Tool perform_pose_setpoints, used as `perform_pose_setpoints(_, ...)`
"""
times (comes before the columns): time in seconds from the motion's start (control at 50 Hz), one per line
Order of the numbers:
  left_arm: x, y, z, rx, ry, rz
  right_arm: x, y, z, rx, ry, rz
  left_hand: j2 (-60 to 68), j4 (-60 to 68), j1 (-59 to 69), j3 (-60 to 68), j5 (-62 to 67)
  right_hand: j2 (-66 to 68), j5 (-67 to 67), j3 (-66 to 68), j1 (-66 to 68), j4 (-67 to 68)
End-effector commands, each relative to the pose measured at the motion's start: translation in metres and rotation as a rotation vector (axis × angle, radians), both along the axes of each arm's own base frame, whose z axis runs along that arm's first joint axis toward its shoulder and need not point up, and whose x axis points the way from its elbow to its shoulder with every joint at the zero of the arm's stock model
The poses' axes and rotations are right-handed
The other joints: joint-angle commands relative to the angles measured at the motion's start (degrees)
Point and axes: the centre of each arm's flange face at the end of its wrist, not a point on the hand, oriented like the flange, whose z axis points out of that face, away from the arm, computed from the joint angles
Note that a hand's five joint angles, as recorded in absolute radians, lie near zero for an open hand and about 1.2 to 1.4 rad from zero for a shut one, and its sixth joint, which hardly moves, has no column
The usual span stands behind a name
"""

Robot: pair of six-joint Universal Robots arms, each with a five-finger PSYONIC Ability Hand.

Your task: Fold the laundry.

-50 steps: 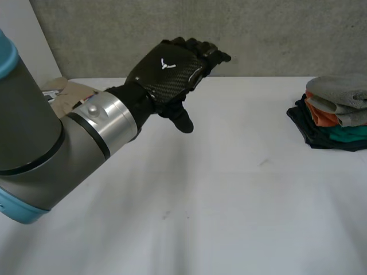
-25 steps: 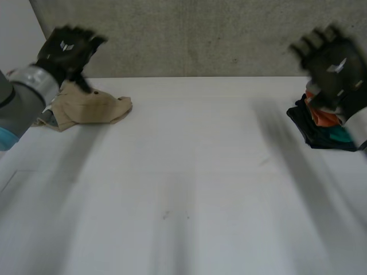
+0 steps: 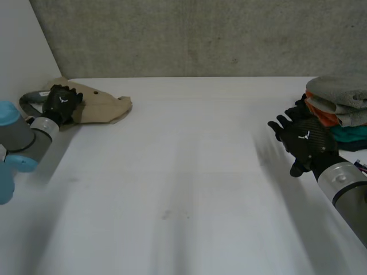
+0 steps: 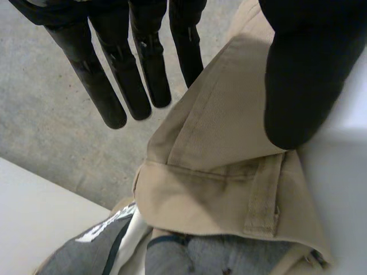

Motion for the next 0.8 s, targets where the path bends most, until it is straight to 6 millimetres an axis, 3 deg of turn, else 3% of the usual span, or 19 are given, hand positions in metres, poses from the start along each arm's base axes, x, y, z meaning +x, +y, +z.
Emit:
perform_pose_setpoints(0.02, -0.004, -0.002, -0.016, -0.030, 0.000, -0.028, -0.001, 0.005, -0.005, 0.019, 0.002, 0.001, 43.74, 44.09, 42.85, 44.25, 44.32, -2.46, -2.67, -2.18, -3.35, -2.25)
perform_pose_setpoints(0.08, -0.011, 0.001, -0.011, -0.081, 0.006, -0.033, -0.001, 0.006, -0.006, 0.024, 0.003, 0.001, 43.74, 44.09, 42.86, 44.25, 44.32, -2.46, -2.67, -2.18, -3.35, -2.25)
perform_pose_setpoints(0.16, -0.032, 0.019, 0.022, -0.155, 0.032, -0.075, -0.003, 0.006, -0.004, 0.019, 0.004, -0.015, 43.74, 44.09, 42.86, 44.25, 44.32, -2.46, -2.67, -2.18, -3.35, -2.25)
perform_pose_setpoints(0.22, -0.057, 0.046, 0.057, -0.182, 0.106, -0.143, -0.006, 0.004, -0.003, 0.013, 0.004, -0.031, 43.74, 44.09, 42.86, 44.25, 44.32, -2.46, -2.67, -2.18, -3.35, -2.25)
perform_pose_setpoints(0.24, -0.072, 0.066, 0.078, -0.176, 0.168, -0.191, -0.007, 0.003, -0.001, 0.006, 0.003, -0.041, 43.74, 44.09, 42.86, 44.25, 44.32, -2.46, -2.67, -2.18, -3.35, -2.25)
perform_pose_setpoints(0.28, -0.086, 0.086, 0.095, -0.157, 0.232, -0.238, -0.009, 0.002, 0.002, -0.002, 0.002, -0.050, 43.74, 44.09, 42.86, 44.25, 44.32, -2.46, -2.67, -2.18, -3.35, -2.25)
perform_pose_setpoints(0.3, -0.101, 0.109, 0.111, -0.124, 0.301, -0.289, -0.010, 0.001, 0.004, -0.010, 0.000, -0.055, 43.74, 44.09, 42.86, 44.25, 44.32, -2.46, -2.67, -2.18, -3.35, -2.25)
perform_pose_setpoints(0.36, -0.118, 0.139, 0.131, -0.080, 0.386, -0.360, -0.011, 0.001, 0.009, -0.026, -0.002, -0.059, 43.74, 44.09, 42.86, 44.25, 44.32, -2.46, -2.67, -2.18, -3.35, -2.25)
perform_pose_setpoints(0.38, -0.130, 0.163, 0.142, -0.047, 0.437, -0.412, -0.011, 0.001, 0.010, -0.027, -0.002, -0.061, 43.74, 44.09, 42.86, 44.25, 44.32, -2.46, -2.67, -2.18, -3.35, -2.25)
perform_pose_setpoints(0.46, -0.159, 0.221, 0.139, 0.089, 0.510, -0.525, -0.013, 0.001, 0.013, -0.037, -0.005, -0.067, 43.74, 44.09, 42.86, 44.25, 44.32, -2.46, -2.67, -2.18, -3.35, -2.25)
perform_pose_setpoints(0.54, -0.190, 0.272, 0.108, 0.228, 0.486, -0.643, -0.016, 0.000, 0.014, -0.034, -0.005, -0.076, 43.74, 44.09, 42.86, 44.25, 44.32, -2.46, -2.67, -2.18, -3.35, -2.25)
perform_pose_setpoints(0.56, -0.204, 0.294, 0.097, 0.280, 0.470, -0.705, -0.016, 0.000, 0.013, -0.030, -0.004, -0.078, 43.74, 44.09, 42.86, 44.25, 44.32, -2.46, -2.67, -2.18, -3.35, -2.25)
perform_pose_setpoints(0.62, -0.228, 0.335, 0.080, 0.352, 0.434, -0.810, -0.016, 0.001, 0.012, -0.019, -0.002, -0.078, 43.74, 44.09, 42.86, 44.25, 44.32, -2.46, -2.67, -2.18, -3.35, -2.25)
perform_pose_setpoints(0.7, -0.235, 0.354, 0.085, 0.352, 0.410, -0.843, -0.016, 0.002, 0.012, -0.008, -0.001, -0.078, 6.67, 7.02, 5.78, 7.17, 7.24, -2.46, -2.67, -2.18, -3.35, -2.25)
perform_pose_setpoints(0.74, -0.232, 0.357, 0.102, 0.320, 0.411, -0.845, -0.015, 0.003, 0.011, 0.001, 0.000, -0.075, -4.44, -4.09, -5.33, -3.94, -3.87, -2.46, -2.67, -2.18, -3.35, -2.25)
perform_pose_setpoints(0.8, -0.222, 0.351, 0.124, 0.277, 0.427, -0.802, -0.015, 0.005, 0.011, 0.020, 0.000, -0.074, -7.53, -7.18, -8.42, -7.03, -6.96, -2.46, -2.67, -2.18, -3.35, -2.25)
